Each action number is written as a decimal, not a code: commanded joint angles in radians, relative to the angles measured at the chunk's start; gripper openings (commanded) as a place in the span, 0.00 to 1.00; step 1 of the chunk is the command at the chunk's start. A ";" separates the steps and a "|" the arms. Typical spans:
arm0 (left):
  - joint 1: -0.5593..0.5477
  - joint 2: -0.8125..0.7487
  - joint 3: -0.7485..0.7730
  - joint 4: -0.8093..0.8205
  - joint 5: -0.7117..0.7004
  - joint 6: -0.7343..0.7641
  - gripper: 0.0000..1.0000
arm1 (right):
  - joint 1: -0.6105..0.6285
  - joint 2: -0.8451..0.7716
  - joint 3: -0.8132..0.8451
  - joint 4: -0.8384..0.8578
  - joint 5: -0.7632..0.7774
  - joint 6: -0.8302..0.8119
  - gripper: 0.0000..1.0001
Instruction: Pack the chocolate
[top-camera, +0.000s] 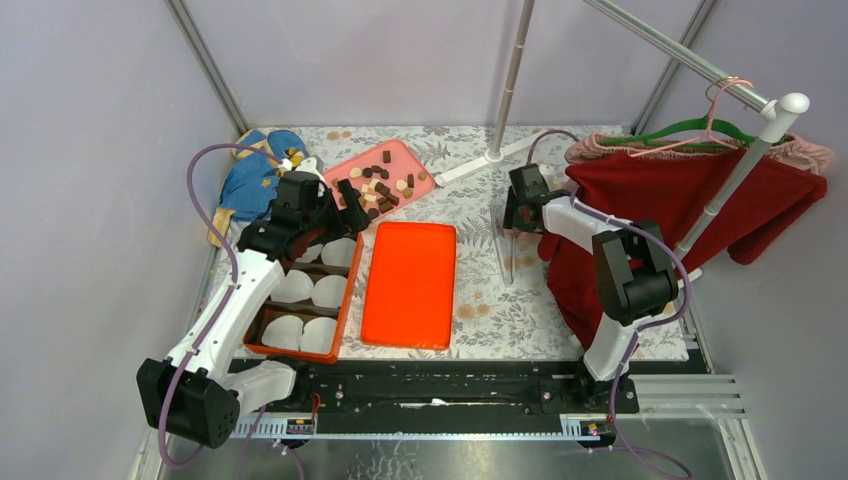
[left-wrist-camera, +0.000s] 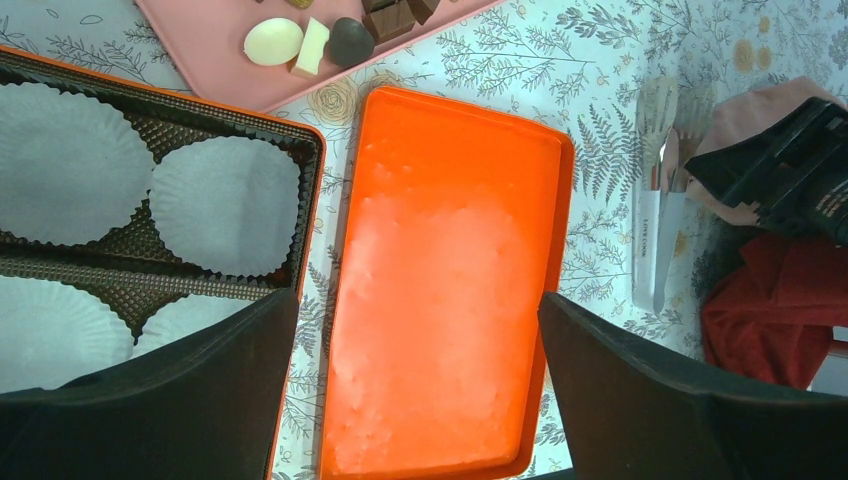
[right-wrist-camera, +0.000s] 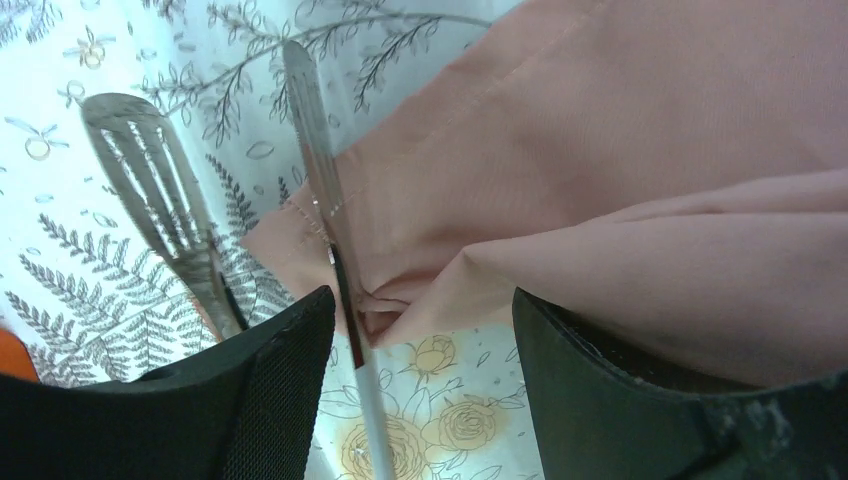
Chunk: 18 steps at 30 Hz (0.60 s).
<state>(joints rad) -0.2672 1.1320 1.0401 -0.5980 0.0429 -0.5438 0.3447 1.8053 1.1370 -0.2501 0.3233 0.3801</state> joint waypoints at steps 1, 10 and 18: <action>0.010 -0.018 0.011 0.000 0.002 0.023 0.98 | -0.010 -0.038 0.078 -0.031 0.031 -0.008 0.72; 0.010 -0.005 0.009 0.001 0.006 0.015 0.98 | 0.039 -0.192 -0.050 0.020 -0.162 0.009 0.85; 0.010 0.003 0.009 0.007 0.016 0.002 0.98 | 0.091 -0.178 -0.157 0.051 -0.174 0.082 0.89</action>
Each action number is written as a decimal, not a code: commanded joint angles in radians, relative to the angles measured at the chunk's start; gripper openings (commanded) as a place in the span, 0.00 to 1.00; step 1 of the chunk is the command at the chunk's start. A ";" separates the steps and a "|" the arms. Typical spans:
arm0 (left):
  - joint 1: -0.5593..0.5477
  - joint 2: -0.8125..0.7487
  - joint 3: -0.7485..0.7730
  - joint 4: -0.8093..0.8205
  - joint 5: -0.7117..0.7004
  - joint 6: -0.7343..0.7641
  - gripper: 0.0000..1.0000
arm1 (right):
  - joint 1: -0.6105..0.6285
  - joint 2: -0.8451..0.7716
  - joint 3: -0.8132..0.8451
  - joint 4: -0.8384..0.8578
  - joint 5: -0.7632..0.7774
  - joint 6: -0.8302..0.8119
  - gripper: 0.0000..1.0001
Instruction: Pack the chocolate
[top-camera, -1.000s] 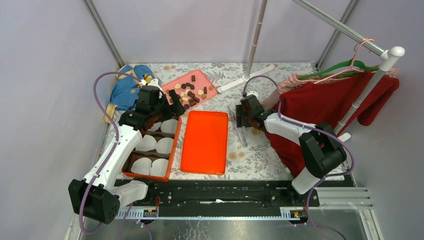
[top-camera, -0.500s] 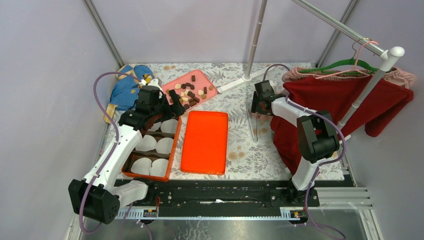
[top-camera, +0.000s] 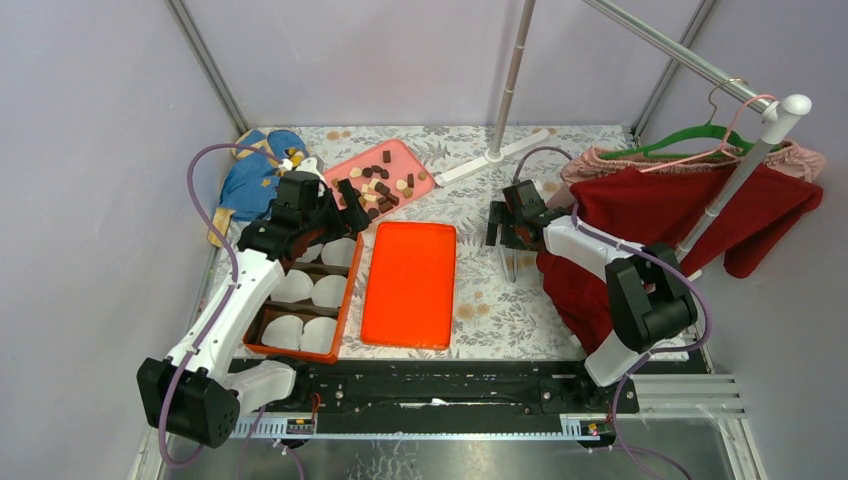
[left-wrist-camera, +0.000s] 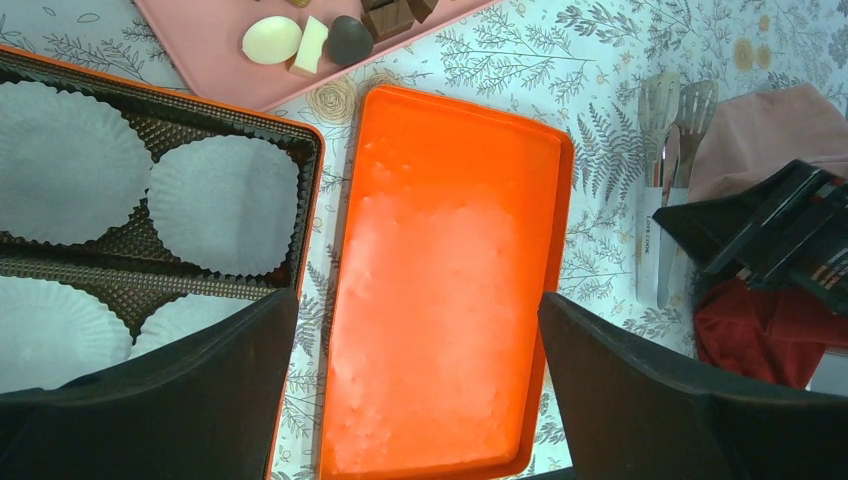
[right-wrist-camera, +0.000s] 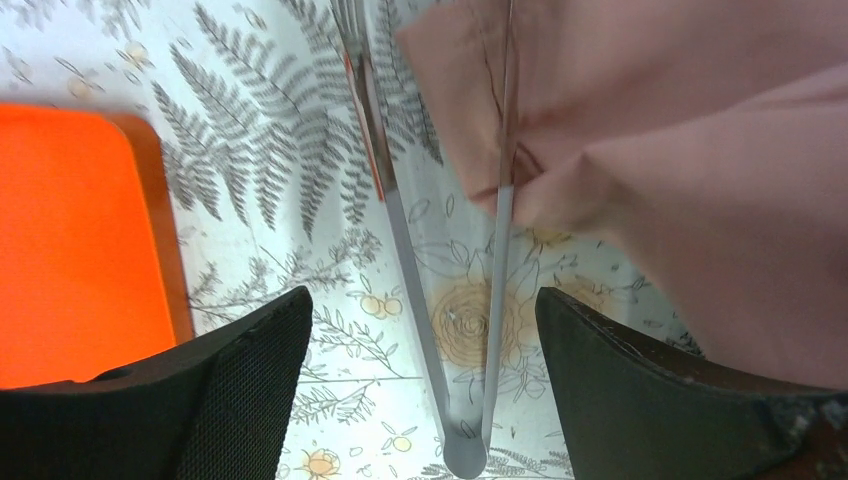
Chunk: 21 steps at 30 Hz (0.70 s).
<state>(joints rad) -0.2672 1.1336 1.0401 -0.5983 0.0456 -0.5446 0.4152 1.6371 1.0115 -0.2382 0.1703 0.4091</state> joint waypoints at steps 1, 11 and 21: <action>0.010 0.000 0.008 0.008 0.014 0.002 0.98 | 0.032 -0.001 -0.032 0.040 -0.014 0.054 0.88; 0.010 -0.008 -0.002 0.007 0.010 -0.006 0.98 | 0.065 0.128 0.008 0.035 0.092 0.058 0.70; 0.010 -0.010 0.000 0.006 0.004 -0.001 0.98 | 0.090 -0.010 0.030 -0.004 0.117 0.004 0.42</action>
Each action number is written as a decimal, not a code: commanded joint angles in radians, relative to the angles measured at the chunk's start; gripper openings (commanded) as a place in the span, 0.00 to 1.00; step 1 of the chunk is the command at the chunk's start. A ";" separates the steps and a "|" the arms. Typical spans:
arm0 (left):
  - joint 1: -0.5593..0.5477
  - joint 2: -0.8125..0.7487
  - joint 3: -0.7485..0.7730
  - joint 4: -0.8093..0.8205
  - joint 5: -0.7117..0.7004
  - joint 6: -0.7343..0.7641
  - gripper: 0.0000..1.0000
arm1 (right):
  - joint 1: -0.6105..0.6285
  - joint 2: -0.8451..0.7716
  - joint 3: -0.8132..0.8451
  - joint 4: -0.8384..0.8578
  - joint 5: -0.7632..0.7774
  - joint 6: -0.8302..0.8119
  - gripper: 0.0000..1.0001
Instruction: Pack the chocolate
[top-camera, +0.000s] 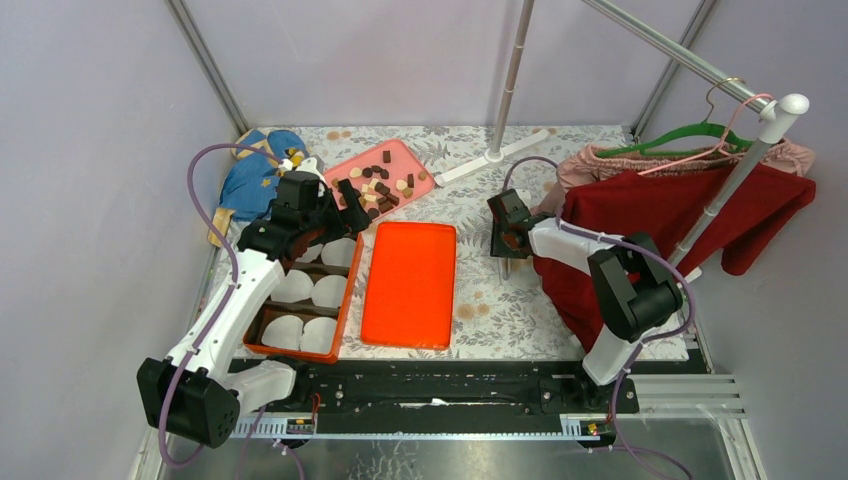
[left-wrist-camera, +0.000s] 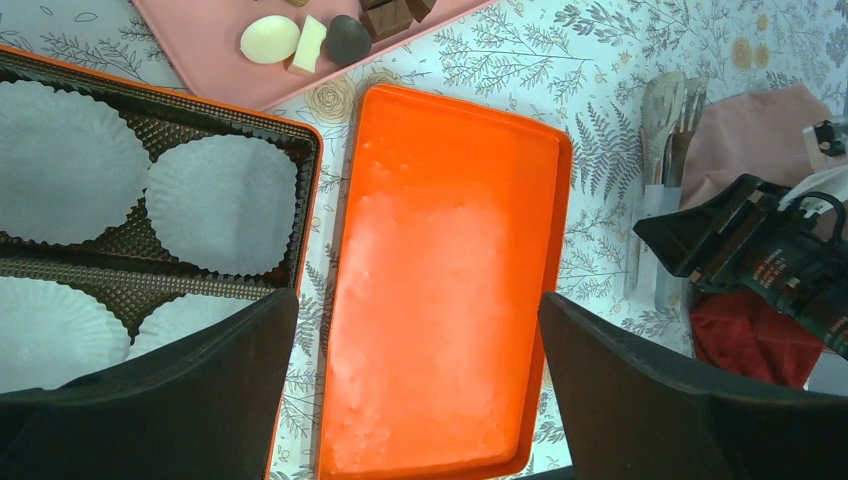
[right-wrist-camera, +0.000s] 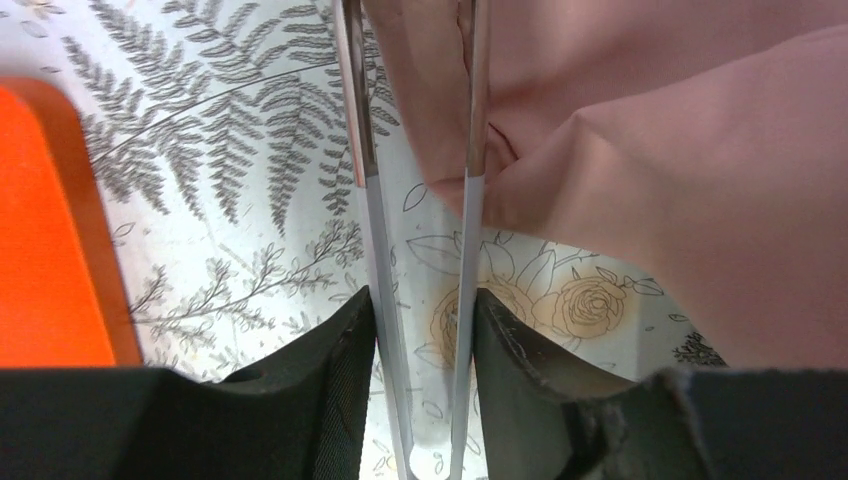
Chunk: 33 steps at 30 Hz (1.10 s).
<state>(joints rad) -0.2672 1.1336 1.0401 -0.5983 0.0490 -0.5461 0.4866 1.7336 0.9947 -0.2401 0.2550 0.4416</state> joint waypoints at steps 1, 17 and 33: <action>0.010 -0.008 0.000 0.006 0.002 -0.001 0.98 | 0.022 -0.121 0.050 0.001 0.023 -0.039 0.41; 0.010 -0.012 -0.010 0.009 0.000 -0.011 0.98 | 0.071 -0.026 0.186 0.016 -0.107 -0.084 0.39; 0.010 -0.018 -0.009 0.005 0.005 -0.005 0.98 | 0.073 0.075 0.067 0.097 -0.060 -0.032 0.67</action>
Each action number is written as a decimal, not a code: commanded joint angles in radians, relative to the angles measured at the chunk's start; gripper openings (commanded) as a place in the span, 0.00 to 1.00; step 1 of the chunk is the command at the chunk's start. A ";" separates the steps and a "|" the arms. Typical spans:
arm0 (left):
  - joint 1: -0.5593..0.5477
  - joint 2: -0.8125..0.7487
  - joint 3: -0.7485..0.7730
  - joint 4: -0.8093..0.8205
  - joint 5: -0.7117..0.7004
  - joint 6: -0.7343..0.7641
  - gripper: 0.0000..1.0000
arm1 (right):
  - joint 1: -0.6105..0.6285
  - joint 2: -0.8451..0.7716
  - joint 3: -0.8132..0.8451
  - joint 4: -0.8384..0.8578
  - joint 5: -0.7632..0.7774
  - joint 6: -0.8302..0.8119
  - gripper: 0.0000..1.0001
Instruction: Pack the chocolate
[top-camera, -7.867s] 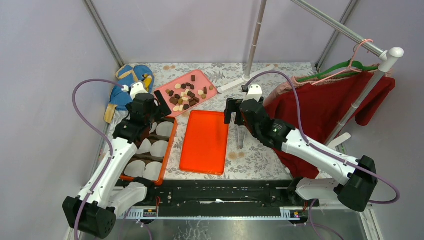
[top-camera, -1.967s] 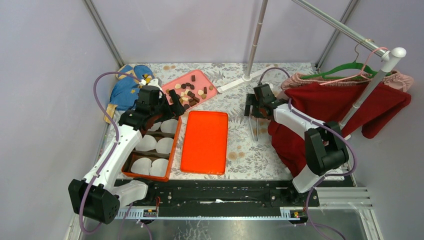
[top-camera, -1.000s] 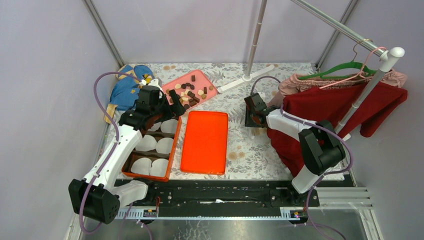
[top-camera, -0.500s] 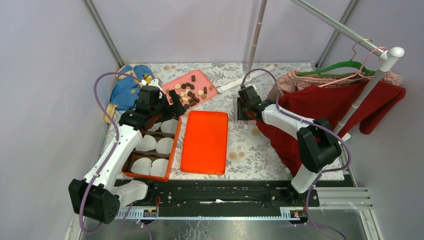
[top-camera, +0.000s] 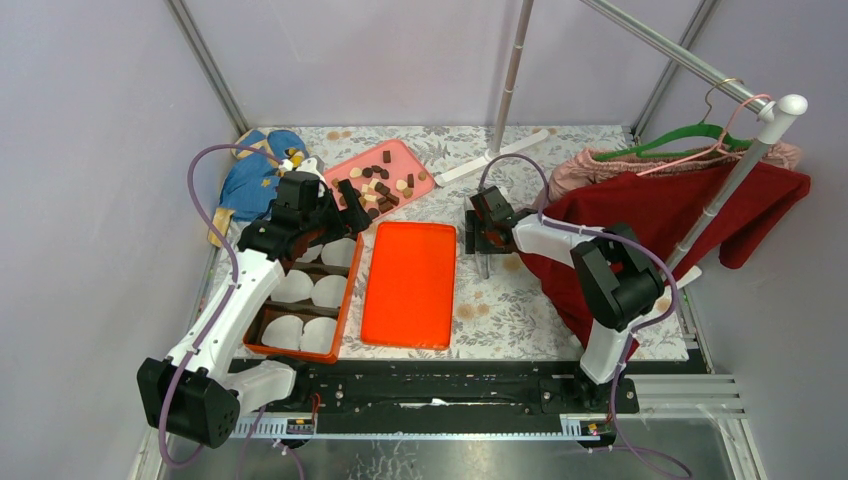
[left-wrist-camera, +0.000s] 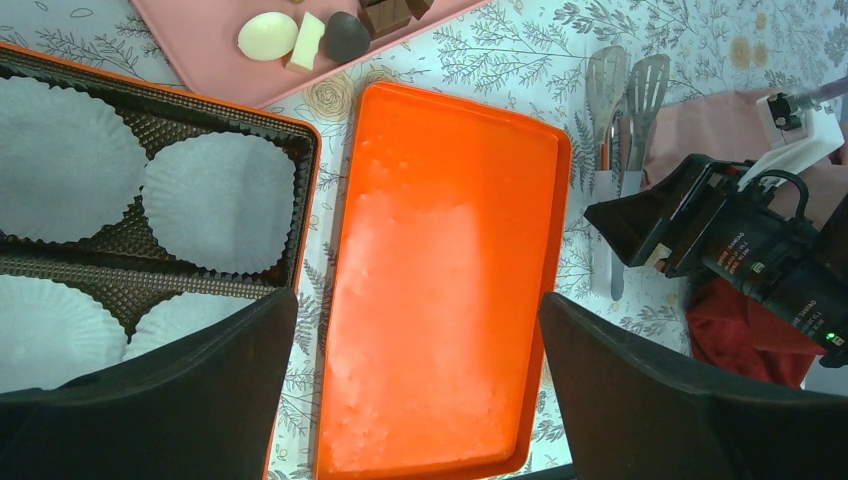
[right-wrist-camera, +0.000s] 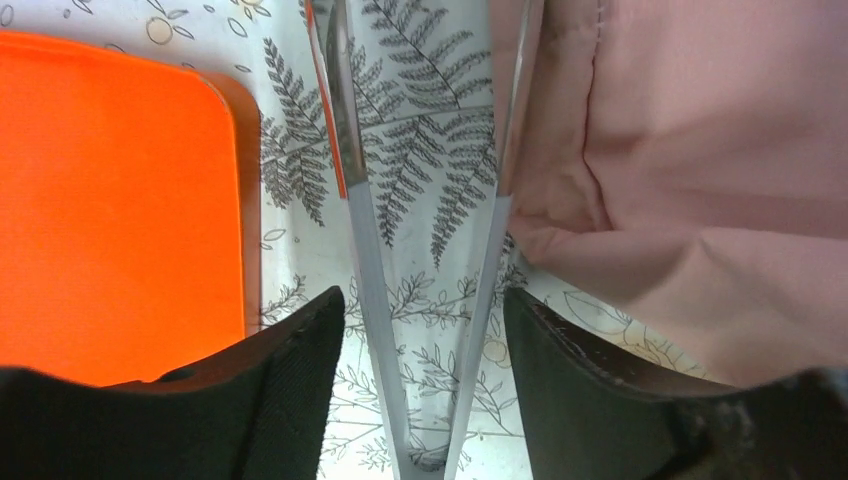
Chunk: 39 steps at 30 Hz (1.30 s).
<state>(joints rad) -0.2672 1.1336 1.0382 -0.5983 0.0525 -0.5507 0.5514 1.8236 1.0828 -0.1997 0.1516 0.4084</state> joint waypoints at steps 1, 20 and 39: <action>0.010 -0.018 -0.007 0.006 0.000 0.000 0.98 | 0.008 -0.019 -0.023 0.062 0.048 0.000 0.68; 0.010 -0.017 0.013 0.006 0.005 0.012 0.98 | -0.184 0.082 0.069 0.052 0.122 -0.032 0.89; 0.010 -0.015 0.005 0.007 0.007 0.003 0.98 | -0.184 0.052 0.152 -0.014 -0.014 -0.087 1.00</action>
<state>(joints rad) -0.2672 1.1316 1.0382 -0.5983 0.0528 -0.5499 0.3264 1.8984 1.1812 -0.1974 0.1619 0.3351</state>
